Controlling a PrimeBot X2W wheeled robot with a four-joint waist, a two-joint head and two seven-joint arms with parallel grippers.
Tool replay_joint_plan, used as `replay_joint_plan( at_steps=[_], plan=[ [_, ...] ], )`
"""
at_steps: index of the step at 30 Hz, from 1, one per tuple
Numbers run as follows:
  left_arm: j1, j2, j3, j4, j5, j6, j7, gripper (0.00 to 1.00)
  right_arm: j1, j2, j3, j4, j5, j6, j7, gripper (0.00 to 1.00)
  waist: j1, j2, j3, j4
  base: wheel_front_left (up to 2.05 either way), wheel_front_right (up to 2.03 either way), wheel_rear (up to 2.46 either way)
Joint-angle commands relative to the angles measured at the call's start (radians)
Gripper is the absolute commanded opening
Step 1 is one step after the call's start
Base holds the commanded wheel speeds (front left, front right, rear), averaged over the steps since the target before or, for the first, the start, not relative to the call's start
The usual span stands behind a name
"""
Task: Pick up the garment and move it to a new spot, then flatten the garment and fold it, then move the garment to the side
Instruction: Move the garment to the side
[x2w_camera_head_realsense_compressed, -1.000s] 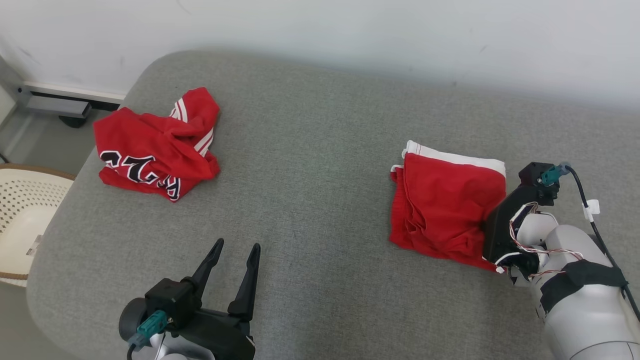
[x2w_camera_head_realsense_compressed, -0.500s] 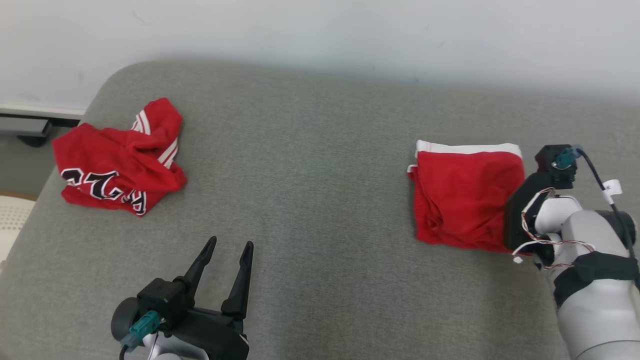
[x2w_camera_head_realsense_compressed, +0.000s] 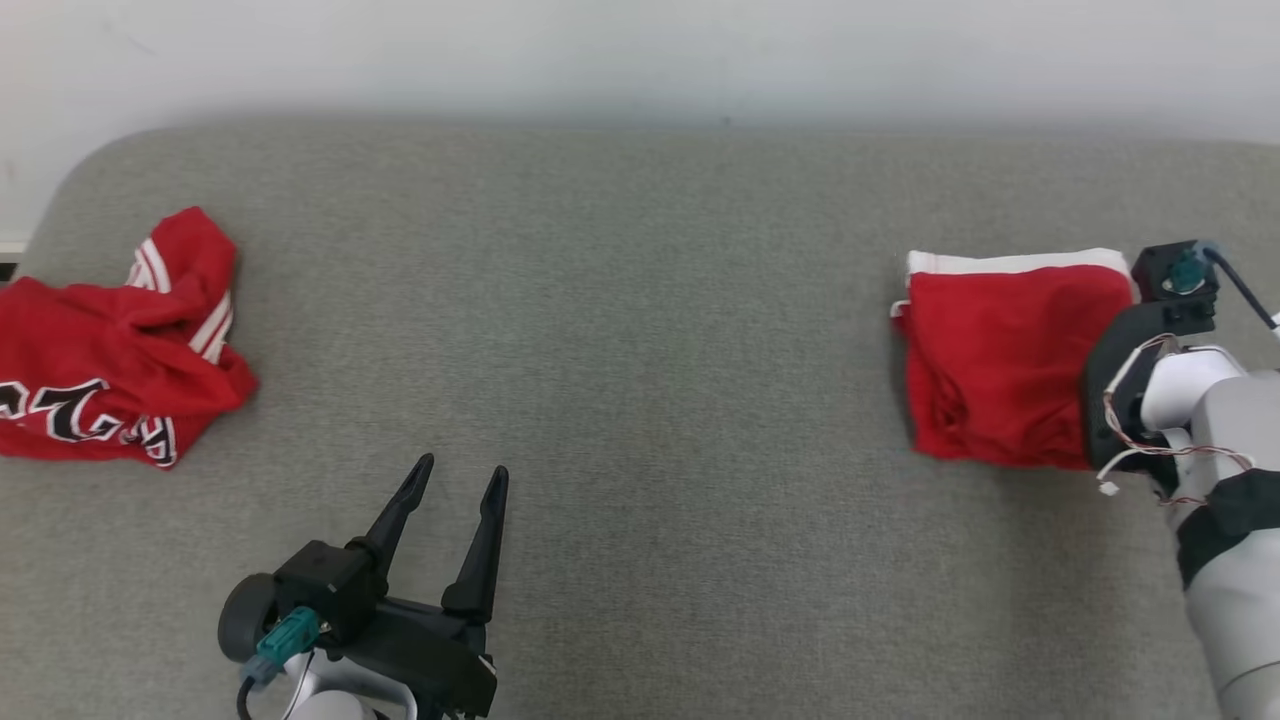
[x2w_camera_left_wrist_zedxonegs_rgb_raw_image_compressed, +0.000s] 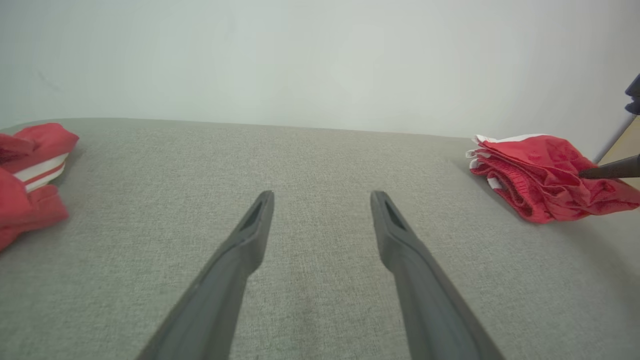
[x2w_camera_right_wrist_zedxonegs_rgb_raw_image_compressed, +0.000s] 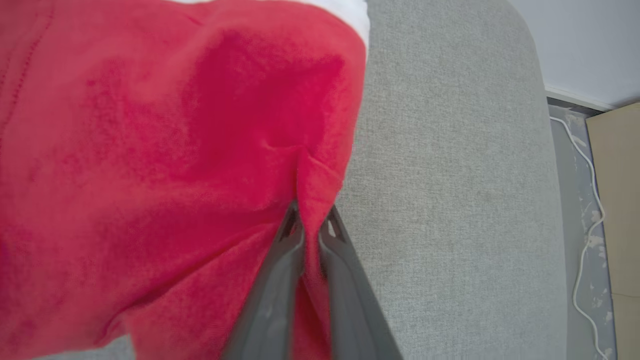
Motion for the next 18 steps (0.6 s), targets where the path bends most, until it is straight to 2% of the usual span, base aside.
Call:
replay_joint_plan(
  at_steps=[1, 9, 18],
  plan=[
    [-0.016, 0.005, 0.0, -0.001, 0.007, -0.002, -0.005, 1.0, -0.013, -0.029, 0.012, 0.007, -0.001, -0.001, -0.008, 0.0, -0.0001, -0.0001, 0.03, -0.031, 0.0, 0.0, 0.0],
    [-0.037, 0.012, -0.003, -0.012, 0.017, 0.0, -0.005, 1.0, -0.039, -0.132, 0.103, 0.045, 0.019, -0.001, -0.084, 0.0, -0.0001, -0.0001, 0.07, -0.053, 0.0, 0.0, 0.0],
    [-0.06, 0.022, -0.007, -0.026, 0.028, -0.005, -0.005, 1.0, -0.075, -0.239, 0.125, 0.072, -0.018, -0.001, -0.19, 0.0, -0.0001, -0.0001, 0.118, -0.051, 0.0, 0.0, 0.0]
  ],
)
